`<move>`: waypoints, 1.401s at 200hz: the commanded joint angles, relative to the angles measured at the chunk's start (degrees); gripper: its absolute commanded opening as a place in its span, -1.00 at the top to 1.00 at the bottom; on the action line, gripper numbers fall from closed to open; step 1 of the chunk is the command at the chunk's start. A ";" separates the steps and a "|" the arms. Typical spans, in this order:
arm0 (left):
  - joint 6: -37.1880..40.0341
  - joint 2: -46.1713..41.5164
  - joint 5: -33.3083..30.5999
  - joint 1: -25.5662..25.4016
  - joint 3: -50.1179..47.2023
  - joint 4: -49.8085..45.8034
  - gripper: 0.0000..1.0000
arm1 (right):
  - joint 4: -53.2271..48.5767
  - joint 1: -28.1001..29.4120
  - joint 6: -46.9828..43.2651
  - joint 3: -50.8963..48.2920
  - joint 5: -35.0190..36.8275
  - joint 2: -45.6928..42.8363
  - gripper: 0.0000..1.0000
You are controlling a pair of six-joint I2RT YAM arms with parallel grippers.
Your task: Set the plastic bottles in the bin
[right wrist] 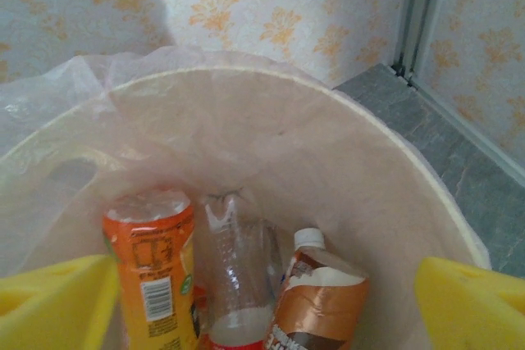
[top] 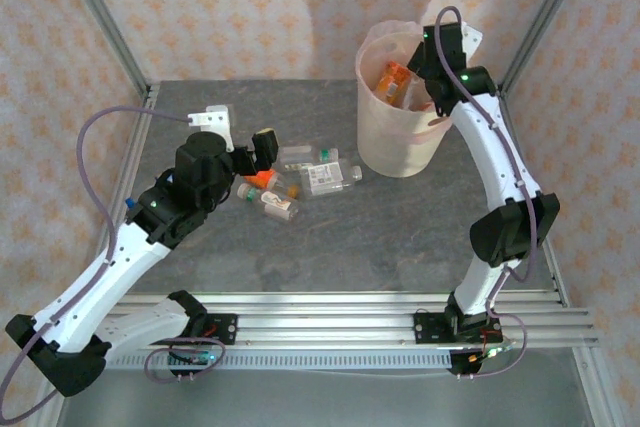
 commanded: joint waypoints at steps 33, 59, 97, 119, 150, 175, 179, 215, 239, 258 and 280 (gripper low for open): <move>-8.94 2.85 -7.80 1.53 1.01 -8.10 -1.00 | -4.40 1.37 -4.90 -0.66 -7.30 -5.28 -0.98; -15.47 3.17 -5.50 6.01 -0.39 -10.91 -1.00 | -3.90 4.37 -5.96 -5.23 -6.51 -9.68 -0.98; -22.24 2.94 -1.48 12.75 -3.50 -14.41 -1.00 | -1.52 10.83 -6.91 -13.21 -5.47 -16.56 -0.98; -23.77 2.73 -1.38 14.76 -4.63 -16.44 -1.00 | -0.69 16.16 -7.44 -16.85 -3.22 -19.38 -0.98; -26.22 2.16 -1.01 18.71 -5.73 -19.08 -1.00 | 1.85 24.20 -7.61 -21.99 -3.55 -20.58 -0.98; -27.33 1.37 0.04 22.01 -7.22 -19.61 -1.00 | 1.48 29.51 -7.03 -23.00 -5.22 -17.35 -0.98; -27.54 1.29 0.20 22.56 -7.48 -19.61 -1.00 | 1.35 30.25 -6.90 -23.02 -5.65 -16.59 -0.98; -30.59 -0.44 3.41 28.89 -10.74 -19.69 -1.00 | 1.44 34.93 -6.43 -22.84 -10.32 -8.59 -0.98; -33.07 -2.41 4.73 31.67 -13.36 -19.52 -1.00 | 0.19 36.96 -6.45 -20.16 -14.04 -2.40 -0.99; -34.57 -4.17 3.98 32.31 -14.90 -19.43 -1.00 | -1.31 38.83 -7.59 -16.76 -16.29 2.59 -0.90; -35.47 -5.78 3.06 32.66 -16.00 -19.52 -1.00 | -4.46 40.59 -9.03 -11.73 -17.81 8.66 -0.79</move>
